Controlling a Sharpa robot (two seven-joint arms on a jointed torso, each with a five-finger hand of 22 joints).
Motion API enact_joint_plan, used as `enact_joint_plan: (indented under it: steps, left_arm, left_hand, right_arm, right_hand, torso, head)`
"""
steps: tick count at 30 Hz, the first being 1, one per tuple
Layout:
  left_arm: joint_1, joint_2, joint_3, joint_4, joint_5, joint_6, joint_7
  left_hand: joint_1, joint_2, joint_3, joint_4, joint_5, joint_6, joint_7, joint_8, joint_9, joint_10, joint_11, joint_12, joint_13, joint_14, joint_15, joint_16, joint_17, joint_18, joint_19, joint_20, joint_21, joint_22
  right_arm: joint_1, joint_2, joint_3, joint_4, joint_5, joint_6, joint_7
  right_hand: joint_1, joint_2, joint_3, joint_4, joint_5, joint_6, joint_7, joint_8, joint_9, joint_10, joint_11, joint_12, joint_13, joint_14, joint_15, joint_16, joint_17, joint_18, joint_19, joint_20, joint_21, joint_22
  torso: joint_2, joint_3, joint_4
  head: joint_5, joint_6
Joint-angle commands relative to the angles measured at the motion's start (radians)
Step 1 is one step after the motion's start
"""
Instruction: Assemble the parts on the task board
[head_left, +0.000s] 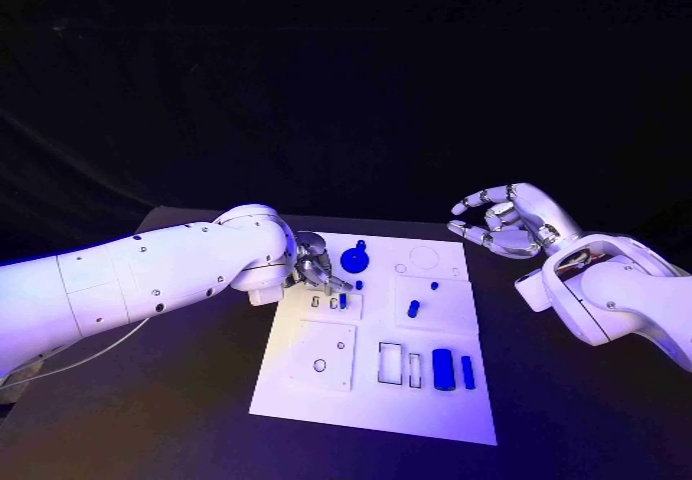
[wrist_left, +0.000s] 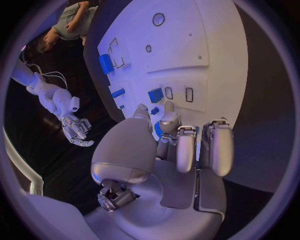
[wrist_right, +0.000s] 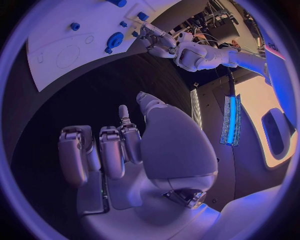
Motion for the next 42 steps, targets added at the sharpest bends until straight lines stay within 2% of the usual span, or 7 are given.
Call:
enact_joint_plan:
  steps: [1,7,22,34,42]
  left_arm:
    - [0.003,0.008,-0.001,-0.001,-0.011,0.030,-0.012]
    - [0.004,0.015,-0.002,-0.002,-0.009,0.044,-0.012]
    - [0.003,0.039,-0.010,-0.021,-0.007,0.063,-0.010]
    - [0.003,0.049,-0.013,-0.030,-0.005,0.072,-0.006]
    - [0.003,0.049,-0.013,-0.030,0.006,0.067,-0.003]
  left_hand:
    - [-0.003,0.006,-0.008,0.000,0.001,-0.007,-0.003,0.008,0.004,0.002,-0.001,0.006,0.003,0.107,-0.008,0.003,0.263,-0.010,0.020,-0.004,0.006,0.043]
    - [-0.001,0.011,-0.011,-0.001,0.006,-0.009,-0.004,0.013,0.010,0.000,-0.001,0.007,0.004,0.107,-0.008,0.003,0.263,-0.011,0.021,-0.004,0.008,0.048]
    - [0.020,0.020,-0.015,-0.002,0.027,-0.018,-0.006,0.024,0.029,-0.002,-0.003,0.010,0.007,0.107,-0.009,0.003,0.263,-0.011,0.022,-0.005,0.012,0.055]
    - [0.037,0.025,-0.011,-0.003,0.030,-0.022,-0.006,0.027,0.037,-0.003,-0.004,0.012,0.009,0.107,-0.010,0.003,0.263,-0.012,0.023,-0.005,0.015,0.061]
    - [0.095,0.049,0.024,-0.004,0.031,-0.028,-0.010,0.031,0.051,-0.006,-0.007,0.012,0.010,0.107,-0.013,0.003,0.263,-0.013,0.024,-0.007,0.018,0.066]
  right_arm:
    - [0.000,0.002,0.000,-0.003,-0.005,0.014,-0.009]
    - [0.000,0.004,0.000,-0.004,-0.006,0.015,-0.012]
    - [-0.001,0.008,0.000,-0.005,-0.009,0.019,-0.017]
    - [-0.002,0.011,0.000,-0.007,-0.010,0.022,-0.018]
    - [-0.003,0.013,0.000,-0.009,-0.010,0.024,-0.019]
  right_hand:
    - [-0.004,-0.003,0.000,0.007,0.005,0.006,-0.001,0.004,0.002,0.001,-0.002,-0.001,0.119,0.097,-0.008,-0.001,0.228,0.012,0.055,-0.008,-0.003,0.218]
    - [-0.004,-0.003,0.000,0.007,0.005,0.006,-0.001,0.004,0.002,0.001,-0.002,-0.001,0.119,0.097,-0.008,-0.001,0.228,0.012,0.055,-0.008,-0.003,0.218]
    - [-0.006,-0.005,0.000,0.010,0.013,0.005,-0.002,0.006,0.003,0.000,-0.003,-0.002,0.119,0.097,-0.009,-0.001,0.227,0.013,0.054,-0.010,-0.006,0.217]
    - [-0.006,-0.005,0.000,0.010,0.013,0.005,-0.002,0.006,0.003,0.000,-0.003,-0.002,0.119,0.097,-0.009,-0.001,0.227,0.013,0.054,-0.010,-0.006,0.217]
    - [-0.007,-0.005,0.001,0.011,0.016,0.005,-0.003,0.007,0.003,0.000,-0.003,-0.002,0.119,0.097,-0.009,-0.002,0.225,0.014,0.052,-0.010,-0.008,0.215]
  torso:
    - [0.001,-0.0003,-0.0001]
    - [0.000,0.0001,0.0013]
    - [0.002,0.0002,-0.0012]
    - [0.001,0.0009,0.0017]
    - [0.001,0.0003,0.0011]
  head:
    - [0.000,-0.003]
    - [0.000,-0.007]
    - [-0.001,-0.012]
    - [-0.002,-0.018]
    - [-0.002,-0.021]
